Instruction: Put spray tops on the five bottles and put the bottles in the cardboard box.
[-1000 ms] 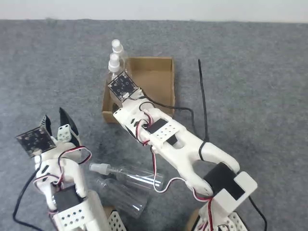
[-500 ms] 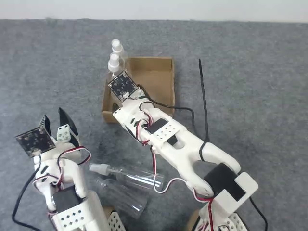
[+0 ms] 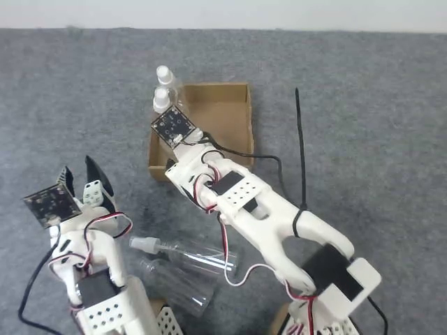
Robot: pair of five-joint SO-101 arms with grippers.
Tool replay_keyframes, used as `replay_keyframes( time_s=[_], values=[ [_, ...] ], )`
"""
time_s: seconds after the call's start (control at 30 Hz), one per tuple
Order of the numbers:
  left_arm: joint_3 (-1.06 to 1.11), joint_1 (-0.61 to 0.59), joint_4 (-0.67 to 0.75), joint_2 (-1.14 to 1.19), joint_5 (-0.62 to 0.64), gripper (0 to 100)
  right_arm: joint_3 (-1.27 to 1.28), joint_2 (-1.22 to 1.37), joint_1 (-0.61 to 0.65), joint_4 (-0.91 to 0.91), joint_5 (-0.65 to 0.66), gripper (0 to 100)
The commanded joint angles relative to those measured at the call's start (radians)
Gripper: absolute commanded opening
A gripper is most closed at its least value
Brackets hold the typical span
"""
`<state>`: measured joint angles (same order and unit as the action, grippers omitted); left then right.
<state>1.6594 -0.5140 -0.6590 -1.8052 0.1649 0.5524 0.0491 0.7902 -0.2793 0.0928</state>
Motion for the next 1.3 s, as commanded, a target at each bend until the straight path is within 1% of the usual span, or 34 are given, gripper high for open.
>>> replay_keyframes(
  time_s=[0.0,0.83,1.27],
  values=[
    [-0.001,-0.002,0.032,-0.017,-0.011,14,-0.057,-0.082,0.018,-0.047,-0.005,29.6],
    [-0.001,-0.002,0.032,-0.017,-0.009,14,-0.061,-0.277,0.016,-0.337,0.000,29.2],
    [-0.001,-0.005,0.032,-0.017,-0.009,14,-0.063,-0.526,0.016,-0.545,0.002,29.2]
  ],
)
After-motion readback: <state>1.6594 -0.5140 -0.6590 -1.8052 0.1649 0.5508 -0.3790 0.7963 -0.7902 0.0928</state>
